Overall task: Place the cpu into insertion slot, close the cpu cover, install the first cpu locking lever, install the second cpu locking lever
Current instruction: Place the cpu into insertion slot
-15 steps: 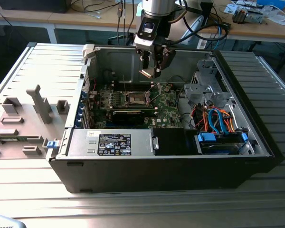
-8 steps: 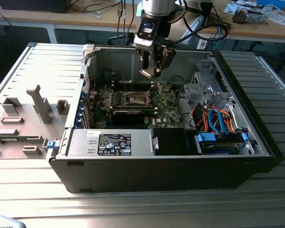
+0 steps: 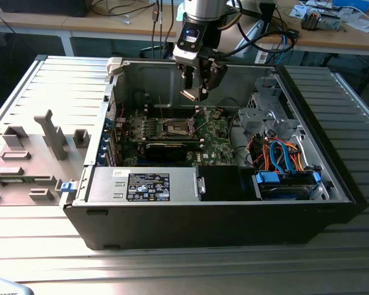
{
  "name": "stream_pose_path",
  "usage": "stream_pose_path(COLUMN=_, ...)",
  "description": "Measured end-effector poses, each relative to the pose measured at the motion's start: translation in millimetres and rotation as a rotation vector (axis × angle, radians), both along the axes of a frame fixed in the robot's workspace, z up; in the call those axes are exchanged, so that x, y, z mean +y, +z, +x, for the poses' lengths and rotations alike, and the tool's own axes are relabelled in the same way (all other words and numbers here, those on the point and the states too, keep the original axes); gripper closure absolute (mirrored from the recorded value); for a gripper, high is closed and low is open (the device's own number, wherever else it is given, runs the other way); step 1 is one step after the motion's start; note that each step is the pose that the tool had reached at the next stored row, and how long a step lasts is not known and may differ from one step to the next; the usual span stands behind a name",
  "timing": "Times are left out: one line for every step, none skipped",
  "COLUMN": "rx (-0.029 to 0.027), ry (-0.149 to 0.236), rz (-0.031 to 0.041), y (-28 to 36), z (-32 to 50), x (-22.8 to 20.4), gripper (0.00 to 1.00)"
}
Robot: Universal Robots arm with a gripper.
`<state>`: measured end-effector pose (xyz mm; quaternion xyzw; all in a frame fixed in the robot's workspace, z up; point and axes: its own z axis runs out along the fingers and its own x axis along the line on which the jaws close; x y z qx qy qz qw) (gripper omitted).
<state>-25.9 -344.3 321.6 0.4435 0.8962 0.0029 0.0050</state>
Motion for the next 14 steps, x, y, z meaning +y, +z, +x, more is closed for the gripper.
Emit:
stream_pose_path(rx=0.0, ry=-0.001, rz=0.0, y=0.0, z=0.0, x=0.0, gripper=0.46)
stream_pose_path(rx=0.0, ry=-0.002, rz=0.0, y=0.0, z=0.0, x=0.0, gripper=0.46)
stream_pose_path(rx=0.0, ry=-0.004, rz=0.0, y=0.0, z=0.0, x=0.0, gripper=0.46)
stream_pose_path(rx=0.0, ry=-0.005, rz=0.0, y=0.0, z=0.0, x=0.0, gripper=0.46)
stream_pose_path(rx=0.0, ry=-0.005, rz=0.0, y=0.0, z=0.0, x=0.0, gripper=0.46)
stream_pose_path(rx=0.0, ry=-0.007, rz=0.0, y=0.0, z=0.0, x=0.0, gripper=0.46)
stream_pose_path(rx=-0.0001, ry=-0.008, rz=0.0, y=0.0, z=0.0, x=0.0, gripper=0.46)
stream_pose_path(rx=0.0, ry=-0.008, rz=-0.0001, y=0.0, z=0.0, x=0.0, gripper=0.46)
stream_pose_path(rx=0.0, ry=-0.009, rz=0.0, y=0.0, z=0.0, x=0.0, gripper=0.46)
stream_pose_path(rx=0.0, ry=-0.01, rz=0.0, y=0.0, z=0.0, x=0.0, gripper=0.46)
stream_pose_path(rx=0.0, ry=-0.012, rz=0.0, y=0.0, z=0.0, x=0.0, gripper=0.46)
stream_pose_path(rx=0.0, ry=-0.013, rz=0.0, y=0.0, z=0.0, x=0.0, gripper=0.46)
stream_pose_path(rx=0.0, ry=-0.015, rz=0.0, y=0.0, z=0.0, x=0.0, gripper=0.46)
stream_pose_path(rx=0.0, ry=-0.015, rz=0.0, y=0.0, z=0.0, x=0.0, gripper=0.46)
